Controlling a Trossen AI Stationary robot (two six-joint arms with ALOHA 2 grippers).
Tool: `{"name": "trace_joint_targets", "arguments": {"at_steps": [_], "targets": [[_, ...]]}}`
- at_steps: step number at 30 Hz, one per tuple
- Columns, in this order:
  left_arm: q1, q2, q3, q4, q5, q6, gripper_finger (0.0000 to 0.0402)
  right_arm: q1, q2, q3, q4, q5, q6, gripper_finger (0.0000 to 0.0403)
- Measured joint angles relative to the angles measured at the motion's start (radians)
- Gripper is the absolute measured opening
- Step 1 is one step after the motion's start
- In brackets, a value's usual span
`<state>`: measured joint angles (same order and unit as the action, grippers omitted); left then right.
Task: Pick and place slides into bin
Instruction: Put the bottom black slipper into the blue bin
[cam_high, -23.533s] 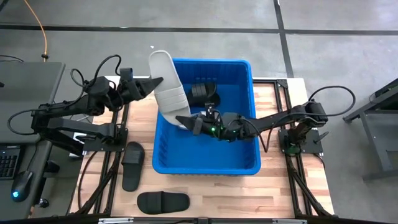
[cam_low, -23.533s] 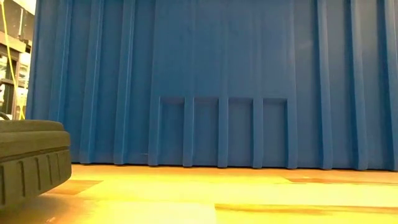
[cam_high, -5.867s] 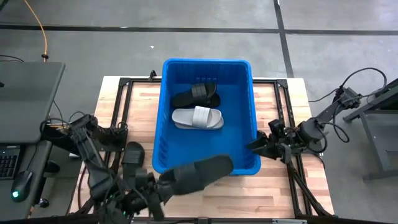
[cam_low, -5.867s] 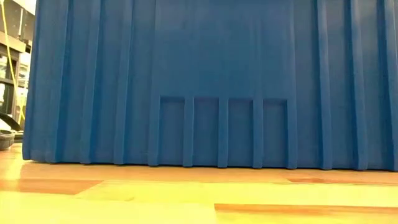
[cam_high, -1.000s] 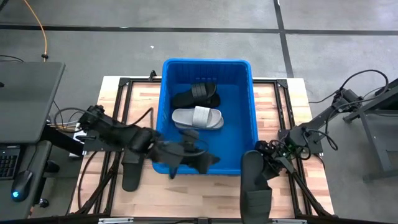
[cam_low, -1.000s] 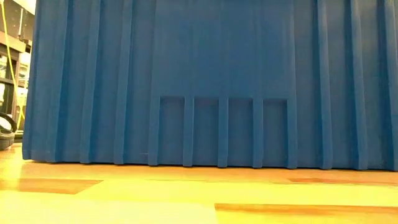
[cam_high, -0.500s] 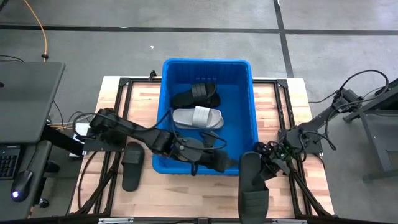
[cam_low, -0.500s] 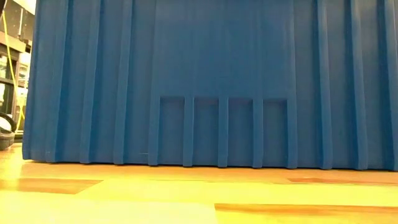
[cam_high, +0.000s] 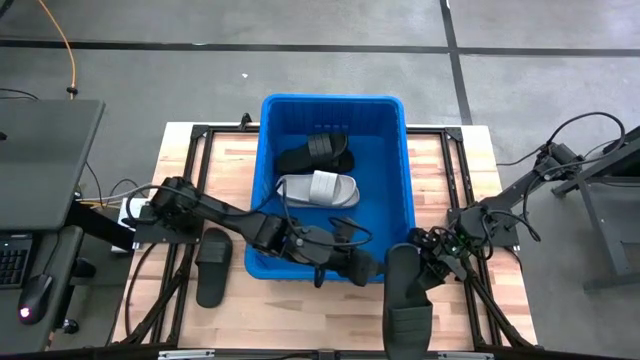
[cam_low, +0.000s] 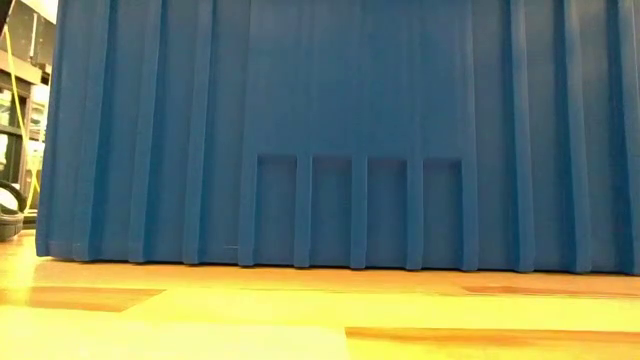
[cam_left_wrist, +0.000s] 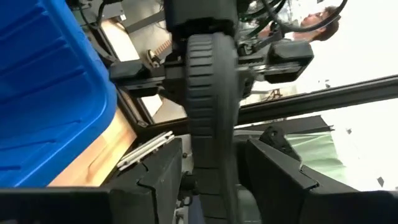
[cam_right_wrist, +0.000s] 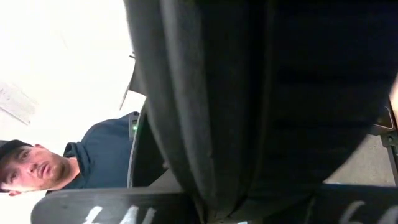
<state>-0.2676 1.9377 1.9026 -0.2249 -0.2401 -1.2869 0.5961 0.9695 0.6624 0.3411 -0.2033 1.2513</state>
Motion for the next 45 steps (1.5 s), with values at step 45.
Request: {"name": "trace_joint_targets", "arguments": {"at_steps": [45], "targets": [[0.036, 0.041, 0.002, 0.02, 0.029, 0.085, 0.0037, -0.054, 0.104, -0.003, 0.154, -0.072, 0.008, 0.0045]]}}
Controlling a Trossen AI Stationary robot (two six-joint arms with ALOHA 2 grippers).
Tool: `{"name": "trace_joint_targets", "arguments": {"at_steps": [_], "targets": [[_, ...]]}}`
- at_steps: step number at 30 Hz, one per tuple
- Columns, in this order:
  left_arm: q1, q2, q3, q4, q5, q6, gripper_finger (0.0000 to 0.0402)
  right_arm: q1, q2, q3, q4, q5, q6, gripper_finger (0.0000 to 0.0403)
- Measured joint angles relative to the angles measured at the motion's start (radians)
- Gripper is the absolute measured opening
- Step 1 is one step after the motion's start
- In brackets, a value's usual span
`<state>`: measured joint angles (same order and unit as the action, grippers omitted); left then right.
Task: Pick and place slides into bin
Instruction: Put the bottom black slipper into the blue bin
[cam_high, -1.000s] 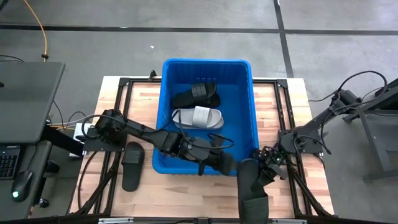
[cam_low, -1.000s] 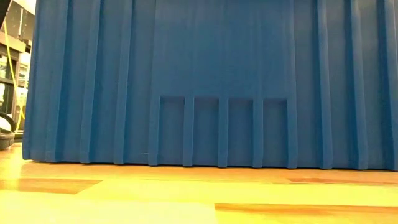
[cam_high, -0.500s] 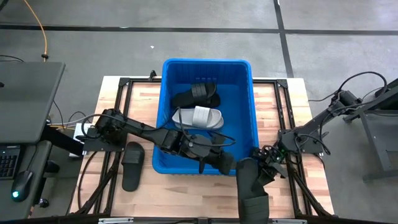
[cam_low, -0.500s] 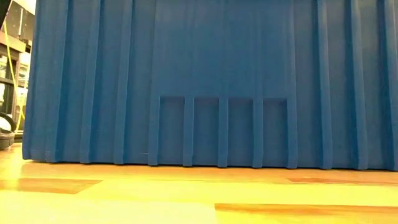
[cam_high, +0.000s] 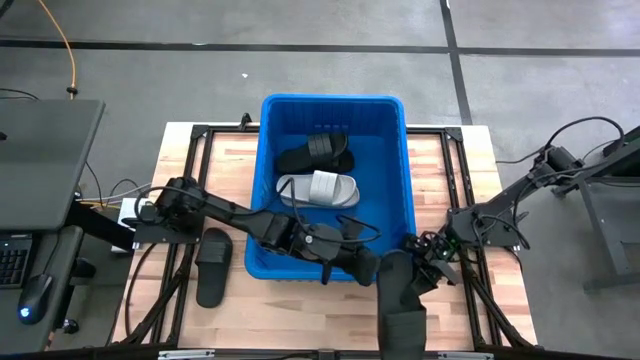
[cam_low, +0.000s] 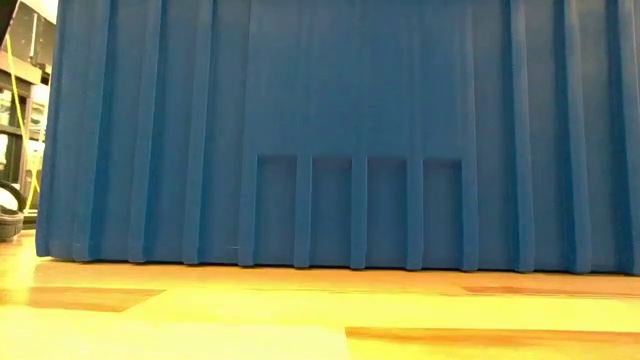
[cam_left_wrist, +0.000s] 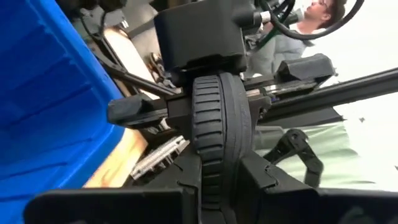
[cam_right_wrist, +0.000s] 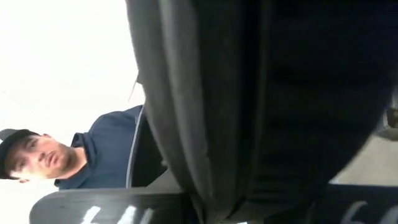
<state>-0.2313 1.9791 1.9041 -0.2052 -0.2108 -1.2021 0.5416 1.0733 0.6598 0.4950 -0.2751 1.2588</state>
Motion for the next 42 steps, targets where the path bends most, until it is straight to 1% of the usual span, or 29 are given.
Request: {"name": "trace_joint_targets", "arguments": {"at_steps": [1, 6, 10, 14, 16, 18, 21, 24, 26, 28, 34, 38, 42], "targets": [[-0.002, -0.003, 0.0, -0.007, -0.006, 0.006, 0.0037, 0.008, -0.001, 0.0, -0.001, 0.016, -0.01, 0.0057], [-0.017, -0.035, -0.002, -0.077, -0.029, 0.047, 0.0037, 0.039, -0.003, 0.0, 0.003, 0.129, -0.053, 0.0141], [-0.055, -0.086, -0.003, -0.163, -0.118, 0.085, 0.0037, 0.06, -0.009, 0.002, 0.011, 0.196, -0.072, 0.0189], [-0.111, -0.157, -0.003, -0.278, -0.254, 0.098, 0.0037, 0.07, -0.029, 0.003, 0.008, 0.244, -0.115, 0.0215], [-0.139, -0.196, -0.003, -0.352, -0.346, 0.102, 0.0037, 0.07, -0.048, 0.004, 0.008, 0.284, -0.157, 0.0219], [-0.174, -0.235, -0.003, -0.433, -0.484, 0.073, 0.0037, 0.071, -0.066, 0.004, 0.003, 0.339, -0.209, 0.022], [-0.223, -0.295, -0.003, -0.522, -0.708, 0.025, 0.0037, 0.078, -0.094, 0.004, 0.012, 0.47, -0.315, 0.0219], [-0.263, -0.34, -0.003, -0.532, -0.926, 0.021, 0.0037, 0.097, -0.101, 0.004, 0.03, 0.639, -0.391, 0.022], [-0.283, -0.36, -0.003, -0.528, -1.018, 0.023, 0.0037, 0.103, -0.097, 0.004, 0.05, 0.717, -0.407, 0.022], [-0.289, -0.373, -0.002, -0.517, -1.086, 0.023, 0.0037, 0.104, -0.085, 0.004, 0.092, 0.761, -0.411, 0.022], [-0.28, -0.375, -0.002, -0.5, -1.146, 0.043, 0.0037, 0.104, -0.013, 0.004, 0.313, 0.828, -0.514, 0.0222], [-0.254, -0.38, -0.002, -0.499, -1.153, 0.047, 0.0037, 0.1, 0.03, 0.004, 0.385, 0.848, -0.538, 0.0226], [-0.243, -0.387, 0.011, -0.488, -1.174, 0.062, 0.0037, 0.094, 0.077, 0.003, 0.411, 0.852, -0.526, 0.0243]]}}
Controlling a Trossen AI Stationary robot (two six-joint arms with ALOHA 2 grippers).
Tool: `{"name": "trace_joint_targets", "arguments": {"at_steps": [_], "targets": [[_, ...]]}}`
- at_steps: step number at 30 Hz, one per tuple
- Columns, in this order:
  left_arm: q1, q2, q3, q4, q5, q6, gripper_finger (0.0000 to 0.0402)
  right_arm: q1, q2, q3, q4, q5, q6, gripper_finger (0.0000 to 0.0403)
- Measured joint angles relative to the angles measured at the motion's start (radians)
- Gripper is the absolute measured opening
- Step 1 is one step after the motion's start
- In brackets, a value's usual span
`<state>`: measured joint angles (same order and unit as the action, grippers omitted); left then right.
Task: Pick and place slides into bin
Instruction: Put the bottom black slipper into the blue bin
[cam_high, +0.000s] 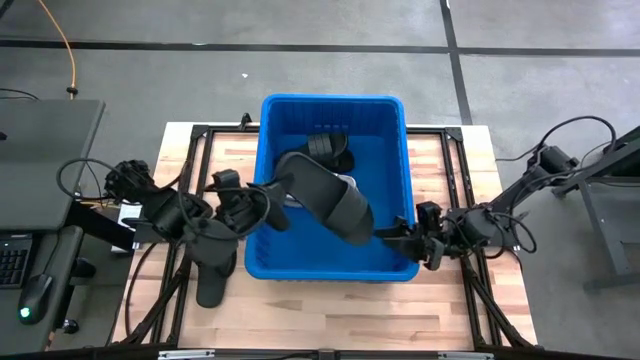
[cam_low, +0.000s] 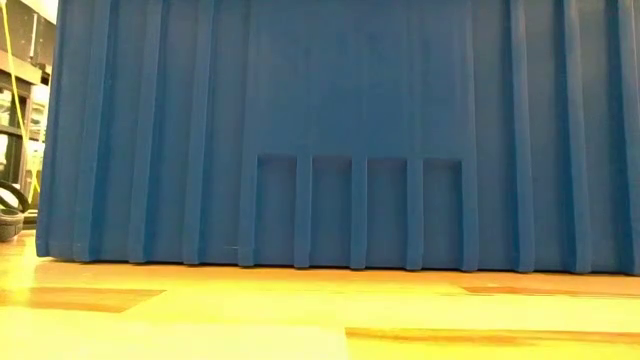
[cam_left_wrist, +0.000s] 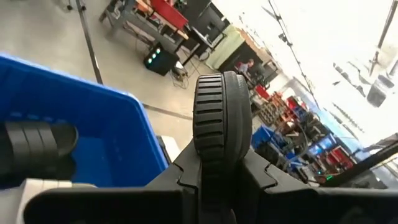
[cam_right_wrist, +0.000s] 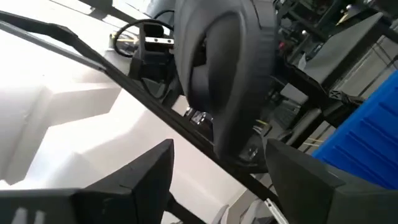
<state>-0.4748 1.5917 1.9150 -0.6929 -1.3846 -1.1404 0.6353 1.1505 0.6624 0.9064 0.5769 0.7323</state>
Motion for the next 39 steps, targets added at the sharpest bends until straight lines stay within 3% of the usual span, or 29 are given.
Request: {"name": "trace_joint_targets", "arguments": {"at_steps": [6, 13, 25, 29, 35, 39], "targets": [[-0.003, 0.0, 0.022, 0.027, 0.004, 0.042, 0.0037, -0.016, 0.042, 0.0, 0.064, 0.046, -0.034, 0.0259], [-0.002, 0.0, 0.022, 0.041, -0.002, 0.045, 0.0037, -0.062, 0.043, 0.027, 0.07, -0.023, -0.026, 0.026], [0.044, 0.03, 0.021, 0.06, 0.05, 0.041, 0.0037, -0.136, 0.146, 0.181, -0.1, -0.108, 0.042, 0.0252], [0.041, 0.027, 0.021, 0.062, 0.047, 0.061, 0.0037, -0.138, 0.197, 0.205, -0.092, -0.125, 0.053, 0.0196], [0.033, 0.027, 0.021, 0.059, 0.048, 0.083, 0.0037, -0.124, 0.219, 0.208, -0.049, -0.111, 0.02, 0.0042], [0.014, 0.027, 0.021, 0.058, 0.045, 0.107, 0.0037, -0.105, 0.217, 0.208, -0.051, -0.085, 0.019, 0.0021]]}}
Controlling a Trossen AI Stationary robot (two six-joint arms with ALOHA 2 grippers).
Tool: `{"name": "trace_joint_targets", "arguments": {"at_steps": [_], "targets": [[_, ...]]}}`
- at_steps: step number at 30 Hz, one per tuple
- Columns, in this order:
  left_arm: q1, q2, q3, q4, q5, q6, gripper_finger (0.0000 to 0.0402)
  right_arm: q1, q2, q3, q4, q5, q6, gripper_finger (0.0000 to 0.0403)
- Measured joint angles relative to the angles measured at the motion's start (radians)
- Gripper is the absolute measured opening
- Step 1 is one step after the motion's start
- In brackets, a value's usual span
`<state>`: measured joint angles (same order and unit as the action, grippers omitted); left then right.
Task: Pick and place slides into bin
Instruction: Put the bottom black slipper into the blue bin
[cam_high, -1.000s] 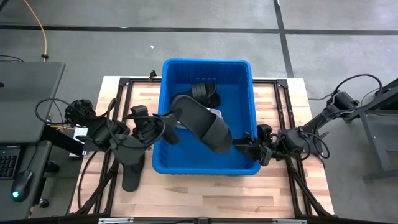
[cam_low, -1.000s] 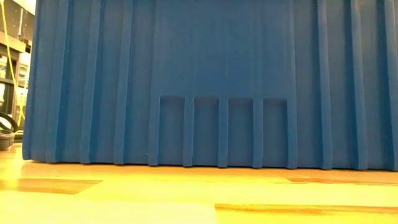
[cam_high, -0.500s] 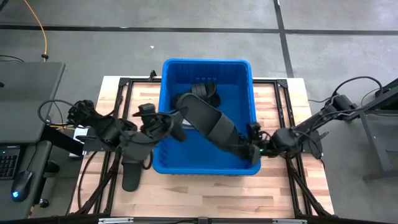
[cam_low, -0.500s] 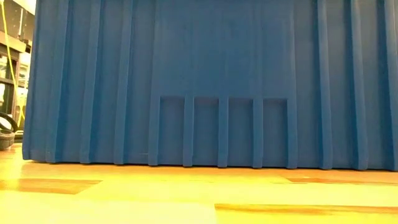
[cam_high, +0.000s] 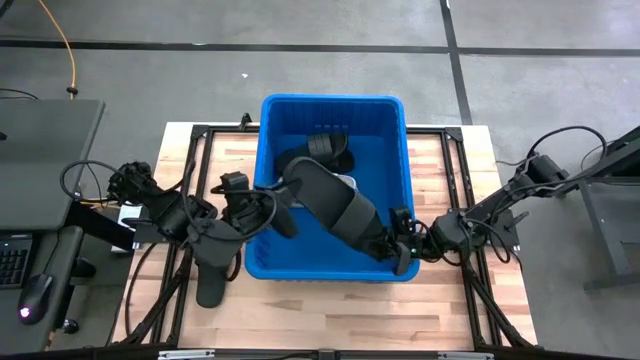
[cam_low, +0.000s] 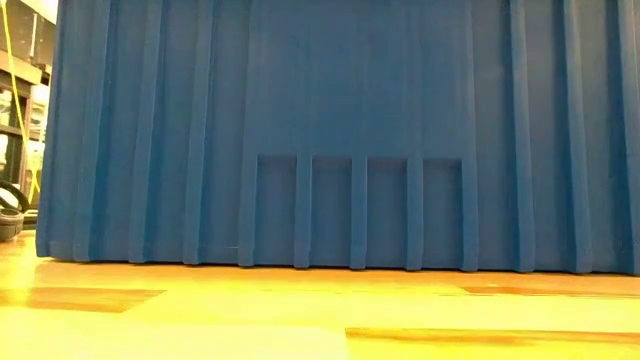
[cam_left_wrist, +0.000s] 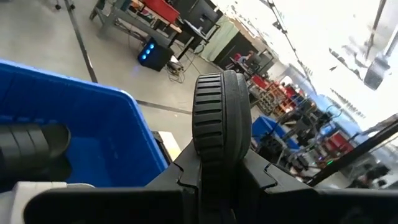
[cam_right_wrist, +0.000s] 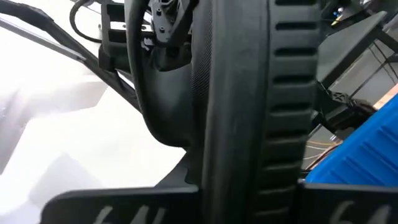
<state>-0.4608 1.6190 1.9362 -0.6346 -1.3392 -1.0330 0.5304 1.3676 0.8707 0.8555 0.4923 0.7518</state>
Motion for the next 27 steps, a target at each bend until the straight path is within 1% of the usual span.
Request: {"name": "trace_joint_targets", "arguments": {"at_steps": [2, 6, 10, 11, 14, 17, 19, 21, 22, 24, 27], "targets": [[-0.006, -0.002, 0.0, -0.004, 0.005, 0.031, 0.0047, 0.015, 0.0, 0.0, 0.0, 0.007, 0.008, 0.0021], [-0.029, -0.022, -0.001, -0.042, 0.043, 0.057, 0.0082, 0.054, -0.008, 0.004, -0.027, 0.023, 0.033, 0.002], [-0.044, -0.065, -0.002, -0.092, 0.138, 0.059, 0.0108, 0.107, -0.035, 0.003, -0.08, 0.098, 0.052, 0.002], [-0.044, -0.075, -0.001, -0.108, 0.147, 0.05, 0.0114, 0.122, -0.046, 0.003, -0.1, 0.124, 0.052, 0.002], [-0.044, -0.101, 0.003, -0.217, 0.195, -0.028, 0.0136, 0.17, -0.077, 0.001, -0.161, 0.197, 0.045, 0.002], [-0.044, -0.122, 0.001, -0.39, 0.25, -0.179, 0.0165, 0.213, -0.127, 0.001, -0.237, 0.256, 0.04, 0.002], [-0.043, -0.139, 0.001, -0.495, 0.305, -0.266, 0.0188, 0.232, -0.158, 0.001, -0.311, 0.279, 0.073, 0.0019], [-0.044, -0.154, 0.001, -0.602, 0.353, -0.343, 0.0208, 0.244, -0.186, 0.001, -0.396, 0.277, 0.146, 0.0019], [-0.044, -0.156, 0.001, -0.639, 0.362, -0.371, 0.0217, 0.245, -0.203, 0.001, -0.442, 0.258, 0.194, 0.0019], [-0.044, -0.154, 0.001, -0.709, 0.389, -0.393, 0.023, 0.243, -0.235, 0.001, -0.529, 0.19, 0.291, 0.0019], [-0.044, -0.159, 0.001, -0.795, 0.465, -0.416, 0.0241, 0.232, -0.257, 0.0, -0.604, 0.113, 0.399, 0.0019]]}}
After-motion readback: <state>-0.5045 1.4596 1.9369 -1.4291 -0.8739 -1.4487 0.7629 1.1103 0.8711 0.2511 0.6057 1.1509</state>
